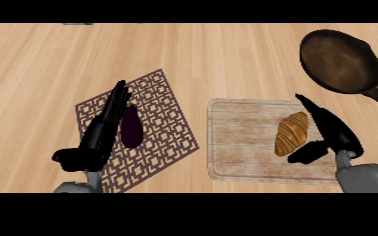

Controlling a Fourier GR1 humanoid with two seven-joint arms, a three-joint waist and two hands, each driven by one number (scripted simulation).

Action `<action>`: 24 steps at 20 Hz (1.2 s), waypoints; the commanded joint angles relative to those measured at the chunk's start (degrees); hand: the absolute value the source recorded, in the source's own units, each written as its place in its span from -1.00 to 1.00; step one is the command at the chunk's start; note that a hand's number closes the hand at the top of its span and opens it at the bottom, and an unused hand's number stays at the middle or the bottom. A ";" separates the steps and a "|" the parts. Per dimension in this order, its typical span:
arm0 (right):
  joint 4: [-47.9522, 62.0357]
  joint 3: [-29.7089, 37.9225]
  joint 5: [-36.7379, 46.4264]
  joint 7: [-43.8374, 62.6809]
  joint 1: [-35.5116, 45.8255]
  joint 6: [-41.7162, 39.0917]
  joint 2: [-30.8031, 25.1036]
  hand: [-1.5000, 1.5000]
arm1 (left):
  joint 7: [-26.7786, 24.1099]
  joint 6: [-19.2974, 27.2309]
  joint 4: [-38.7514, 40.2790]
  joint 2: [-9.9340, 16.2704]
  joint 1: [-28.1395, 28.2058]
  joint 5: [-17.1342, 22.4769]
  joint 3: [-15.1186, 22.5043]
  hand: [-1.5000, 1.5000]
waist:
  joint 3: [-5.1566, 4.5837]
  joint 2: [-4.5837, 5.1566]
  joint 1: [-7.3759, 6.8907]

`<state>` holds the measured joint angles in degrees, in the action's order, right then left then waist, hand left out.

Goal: Pick the croissant from the cutting board and place it in the pan

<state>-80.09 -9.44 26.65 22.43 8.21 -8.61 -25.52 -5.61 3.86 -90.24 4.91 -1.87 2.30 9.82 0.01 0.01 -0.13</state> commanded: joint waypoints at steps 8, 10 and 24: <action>11.45 -2.36 7.57 -8.02 4.29 -3.92 1.75 1.00 | -0.31 -2.21 -2.23 -0.09 2.44 0.10 -1.07 0.00 | 0.00 -0.02 -0.20; 14.75 -1.08 9.97 -8.59 6.45 -2.60 2.52 1.00 | -0.01 -1.49 -0.10 -1.10 0.02 -1.39 -0.94 0.00 | 0.00 0.03 -0.08; 6.07 3.14 18.02 -9.61 2.09 11.64 1.86 1.00 | 3.25 -2.10 -1.32 -0.71 -0.58 -0.30 -3.26 0.00 | -0.01 -0.16 0.50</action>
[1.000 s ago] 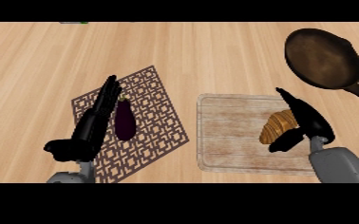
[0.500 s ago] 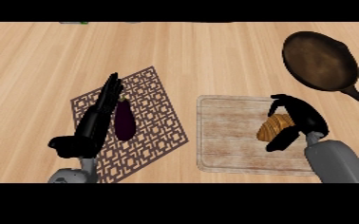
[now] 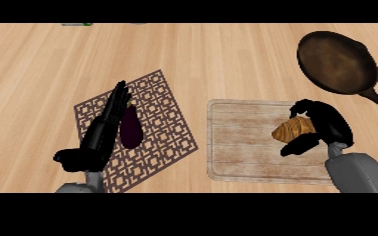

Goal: Pick the croissant from the cutting board and place it in the pan

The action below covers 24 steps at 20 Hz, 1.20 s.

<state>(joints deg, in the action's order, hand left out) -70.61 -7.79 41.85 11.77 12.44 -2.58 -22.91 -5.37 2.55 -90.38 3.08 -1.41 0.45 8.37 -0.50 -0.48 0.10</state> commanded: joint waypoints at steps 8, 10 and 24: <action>-15.27 -6.16 6.79 -2.41 1.99 0.52 -0.45 1.00 | 0.12 -1.08 0.15 0.13 -0.25 0.28 -0.40 0.00 | 0.46 0.43 -0.33; -20.95 -7.24 9.94 -0.86 -1.27 5.11 1.54 1.00 | 1.49 -0.72 -1.62 0.26 -0.47 0.32 -0.80 0.00 | 0.48 0.30 0.07; -16.60 14.21 -6.26 -1.48 5.79 6.54 3.33 1.00 | -3.26 -1.69 3.10 -0.84 -0.22 -0.89 -0.58 0.00 | 0.50 0.58 -0.24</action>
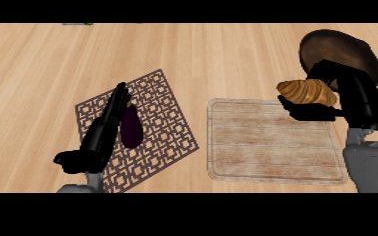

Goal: Pick the croissant from the cutting board and place it in the pan

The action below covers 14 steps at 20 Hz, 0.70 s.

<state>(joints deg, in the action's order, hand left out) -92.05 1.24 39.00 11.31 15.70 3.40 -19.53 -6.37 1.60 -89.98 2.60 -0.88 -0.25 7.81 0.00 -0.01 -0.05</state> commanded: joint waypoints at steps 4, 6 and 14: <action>20.01 8.95 -3.69 -9.40 7.05 8.35 1.46 1.00 | 1.40 -0.28 0.06 -0.48 -1.98 0.70 -0.86 0.00 | 0.05 0.21 -0.65; 27.18 13.39 -5.27 -16.08 8.89 9.09 -3.41 1.00 | -0.22 -2.27 -1.18 1.25 1.14 0.46 -0.16 0.00 | 0.09 0.32 -1.12; 49.72 18.31 0.01 -27.77 19.53 25.50 -7.60 1.00 | -2.00 -1.45 3.68 -0.08 -2.71 -0.33 -0.89 0.00 | 0.12 0.77 -1.78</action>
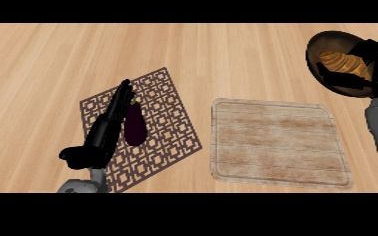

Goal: Pick the croissant from the cutting board and place it in the pan

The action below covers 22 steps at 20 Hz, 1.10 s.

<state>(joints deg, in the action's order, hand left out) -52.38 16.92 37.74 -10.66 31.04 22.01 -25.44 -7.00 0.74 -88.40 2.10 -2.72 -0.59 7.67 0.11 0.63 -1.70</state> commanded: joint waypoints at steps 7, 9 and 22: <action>25.40 12.21 -7.03 -16.29 12.19 7.73 -7.90 1.00 | -0.98 -1.31 0.56 0.01 -0.53 -0.30 0.89 0.00 | 0.21 0.90 -2.04; 28.95 12.42 -6.47 -18.47 12.44 8.93 -8.23 1.00 | 1.04 -1.52 -2.35 -0.29 -0.20 0.40 1.44 0.00 | 0.27 1.02 -2.82; 43.68 6.67 -0.87 -10.83 17.99 -12.17 -10.51 -1.00 | 1.12 -1.90 -0.56 -1.18 -3.21 -0.04 2.26 0.00 | 0.43 2.28 -5.34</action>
<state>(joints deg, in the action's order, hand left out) -11.59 23.70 37.06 -21.89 47.19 14.96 -37.24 -5.61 -0.80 -89.39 0.94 -5.73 -0.92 10.05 0.45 2.71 -6.61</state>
